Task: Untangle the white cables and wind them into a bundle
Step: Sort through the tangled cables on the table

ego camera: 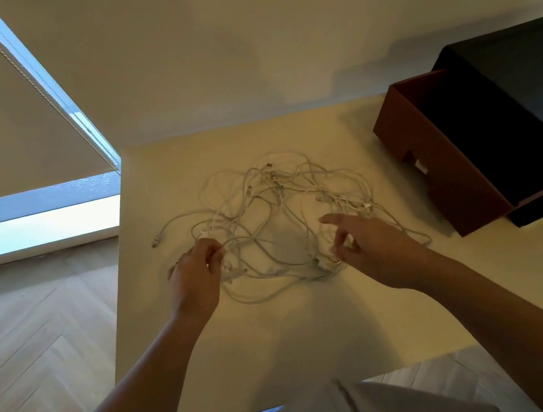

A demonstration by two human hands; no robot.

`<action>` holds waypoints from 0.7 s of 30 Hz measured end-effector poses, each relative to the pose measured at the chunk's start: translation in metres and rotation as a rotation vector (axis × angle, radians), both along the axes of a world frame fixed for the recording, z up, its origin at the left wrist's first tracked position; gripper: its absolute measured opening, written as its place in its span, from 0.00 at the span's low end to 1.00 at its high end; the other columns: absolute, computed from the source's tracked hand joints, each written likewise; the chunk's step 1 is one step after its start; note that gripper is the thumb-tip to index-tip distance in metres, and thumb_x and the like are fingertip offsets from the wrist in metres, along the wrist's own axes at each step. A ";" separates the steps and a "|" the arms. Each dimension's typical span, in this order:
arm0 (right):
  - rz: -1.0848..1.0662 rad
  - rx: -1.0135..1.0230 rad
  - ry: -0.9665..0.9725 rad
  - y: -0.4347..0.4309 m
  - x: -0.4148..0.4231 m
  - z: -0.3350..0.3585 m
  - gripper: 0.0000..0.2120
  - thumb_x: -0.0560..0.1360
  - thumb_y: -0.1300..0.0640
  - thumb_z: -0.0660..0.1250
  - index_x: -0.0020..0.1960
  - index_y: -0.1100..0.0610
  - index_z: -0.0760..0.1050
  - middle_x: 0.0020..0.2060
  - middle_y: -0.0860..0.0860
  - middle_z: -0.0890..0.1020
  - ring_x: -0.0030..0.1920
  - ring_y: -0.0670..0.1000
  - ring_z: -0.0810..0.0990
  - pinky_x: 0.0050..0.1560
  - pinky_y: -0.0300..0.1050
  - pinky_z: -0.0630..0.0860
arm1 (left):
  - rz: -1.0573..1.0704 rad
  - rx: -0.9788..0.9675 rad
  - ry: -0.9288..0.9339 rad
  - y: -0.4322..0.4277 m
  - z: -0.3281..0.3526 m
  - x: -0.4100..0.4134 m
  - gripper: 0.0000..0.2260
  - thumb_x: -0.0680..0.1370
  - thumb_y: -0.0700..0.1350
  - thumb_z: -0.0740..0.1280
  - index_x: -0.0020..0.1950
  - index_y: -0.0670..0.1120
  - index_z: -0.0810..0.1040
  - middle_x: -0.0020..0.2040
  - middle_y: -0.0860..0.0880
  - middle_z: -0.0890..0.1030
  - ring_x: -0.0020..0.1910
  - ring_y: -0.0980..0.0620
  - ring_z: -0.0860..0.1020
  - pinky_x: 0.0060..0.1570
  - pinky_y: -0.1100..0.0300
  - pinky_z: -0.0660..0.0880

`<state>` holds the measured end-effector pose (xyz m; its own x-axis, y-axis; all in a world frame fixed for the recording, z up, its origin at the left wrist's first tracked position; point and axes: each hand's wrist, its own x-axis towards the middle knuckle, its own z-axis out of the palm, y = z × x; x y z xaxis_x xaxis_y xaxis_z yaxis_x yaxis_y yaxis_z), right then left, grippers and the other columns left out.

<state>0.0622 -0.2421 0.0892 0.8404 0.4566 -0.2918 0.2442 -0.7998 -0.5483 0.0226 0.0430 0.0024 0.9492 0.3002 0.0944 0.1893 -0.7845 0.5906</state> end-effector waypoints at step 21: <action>-0.356 0.720 0.170 0.070 -0.001 -0.003 0.15 0.82 0.54 0.57 0.43 0.62 0.74 0.26 0.49 0.69 0.27 0.45 0.68 0.32 0.40 0.72 | -0.061 -0.561 0.288 -0.034 0.048 0.008 0.13 0.78 0.58 0.62 0.48 0.50 0.78 0.46 0.52 0.82 0.46 0.56 0.79 0.43 0.65 0.71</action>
